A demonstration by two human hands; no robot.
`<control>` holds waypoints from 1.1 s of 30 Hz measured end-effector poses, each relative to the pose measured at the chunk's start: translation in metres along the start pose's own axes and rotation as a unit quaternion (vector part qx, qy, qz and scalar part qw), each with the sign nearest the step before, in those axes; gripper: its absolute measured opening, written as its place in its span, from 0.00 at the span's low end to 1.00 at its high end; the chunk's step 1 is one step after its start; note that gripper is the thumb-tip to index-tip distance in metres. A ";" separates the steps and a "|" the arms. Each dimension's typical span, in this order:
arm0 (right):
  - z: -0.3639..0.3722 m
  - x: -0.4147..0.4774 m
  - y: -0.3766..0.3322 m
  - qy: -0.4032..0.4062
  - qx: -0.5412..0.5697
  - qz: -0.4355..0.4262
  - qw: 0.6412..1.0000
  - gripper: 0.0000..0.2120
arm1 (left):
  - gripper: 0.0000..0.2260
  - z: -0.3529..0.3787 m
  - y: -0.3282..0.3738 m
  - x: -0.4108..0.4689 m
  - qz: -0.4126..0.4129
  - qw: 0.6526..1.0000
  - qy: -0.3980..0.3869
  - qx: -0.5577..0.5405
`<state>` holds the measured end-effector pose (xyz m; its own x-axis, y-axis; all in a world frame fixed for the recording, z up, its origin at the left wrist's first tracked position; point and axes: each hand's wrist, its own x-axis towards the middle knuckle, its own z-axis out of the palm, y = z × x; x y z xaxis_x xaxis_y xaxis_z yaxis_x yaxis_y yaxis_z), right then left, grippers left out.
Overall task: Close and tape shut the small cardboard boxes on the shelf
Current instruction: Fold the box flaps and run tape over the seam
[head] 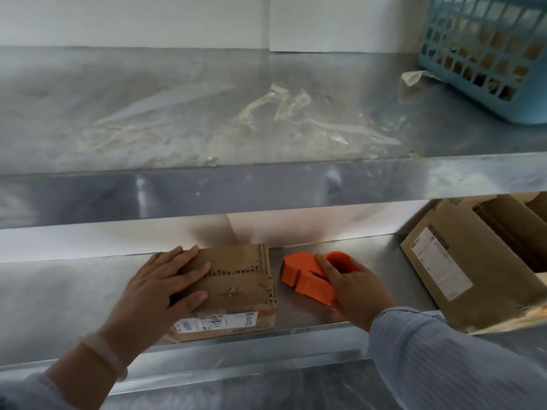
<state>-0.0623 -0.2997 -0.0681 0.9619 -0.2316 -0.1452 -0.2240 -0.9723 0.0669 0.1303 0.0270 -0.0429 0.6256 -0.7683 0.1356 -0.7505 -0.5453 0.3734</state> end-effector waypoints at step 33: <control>-0.083 -0.059 -0.111 0.054 0.962 -0.069 0.257 0.21 | 0.34 -0.041 0.136 -0.007 -0.084 0.860 -0.037 -0.502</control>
<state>-0.0812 -0.1759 0.0151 0.9567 -0.2904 0.0201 0.2515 0.7897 -0.5595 0.0331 -0.0280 0.0443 0.6642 -0.7464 -0.0421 -0.0662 -0.1148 0.9912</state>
